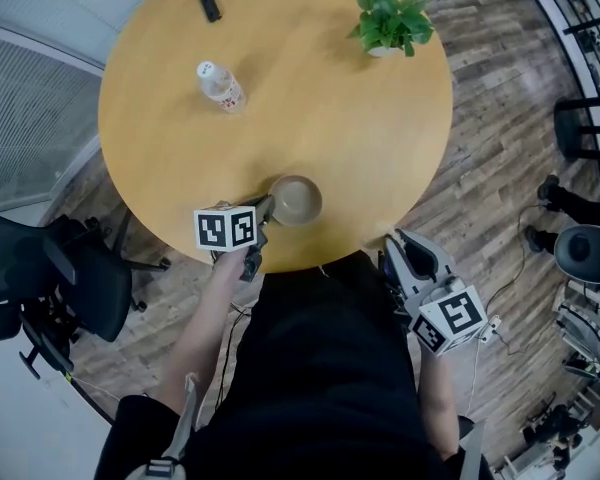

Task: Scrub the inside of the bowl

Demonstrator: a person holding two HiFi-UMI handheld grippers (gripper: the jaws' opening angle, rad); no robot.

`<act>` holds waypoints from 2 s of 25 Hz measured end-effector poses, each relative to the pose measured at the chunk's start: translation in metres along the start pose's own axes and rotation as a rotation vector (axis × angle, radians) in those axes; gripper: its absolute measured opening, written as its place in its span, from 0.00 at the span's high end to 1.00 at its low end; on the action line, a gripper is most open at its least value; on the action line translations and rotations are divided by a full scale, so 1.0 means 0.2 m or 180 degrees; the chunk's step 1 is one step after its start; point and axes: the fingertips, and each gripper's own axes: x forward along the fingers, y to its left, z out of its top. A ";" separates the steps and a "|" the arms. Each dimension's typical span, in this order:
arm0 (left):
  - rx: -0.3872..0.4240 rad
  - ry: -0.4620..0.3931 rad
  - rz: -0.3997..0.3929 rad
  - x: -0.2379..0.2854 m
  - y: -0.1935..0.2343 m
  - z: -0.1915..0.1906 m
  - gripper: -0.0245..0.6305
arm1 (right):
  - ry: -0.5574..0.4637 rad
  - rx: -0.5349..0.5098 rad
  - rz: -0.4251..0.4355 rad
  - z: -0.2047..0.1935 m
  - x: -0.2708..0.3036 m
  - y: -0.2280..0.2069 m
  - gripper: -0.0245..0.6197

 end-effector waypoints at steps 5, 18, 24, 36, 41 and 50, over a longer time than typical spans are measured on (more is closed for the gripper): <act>0.0051 -0.0075 -0.0129 -0.07 -0.14 -0.01 0.94 | 0.0016 -0.0127 0.0133 0.00 0.04 0.08 0.88; 0.0085 -0.0562 -0.0765 -0.29 -0.61 0.02 0.94 | 0.0231 -0.1213 0.0595 0.02 0.22 0.47 0.88; 0.0037 -0.0442 -0.0829 -0.32 -0.65 0.00 0.94 | 0.0391 -0.2059 0.0345 -0.04 0.27 0.52 0.88; 0.0191 -0.0675 -0.0609 -0.42 -0.72 0.14 0.94 | 0.0350 -0.2951 0.0301 -0.04 0.31 0.50 0.88; 0.0414 -0.0783 -0.0323 -0.48 -0.70 0.20 0.94 | 0.0315 -0.2906 0.0515 -0.05 0.30 0.53 0.88; 0.0785 -0.0763 -0.0006 -0.52 -0.66 0.20 0.94 | 0.0591 -0.3644 0.0559 -0.16 0.27 0.51 0.88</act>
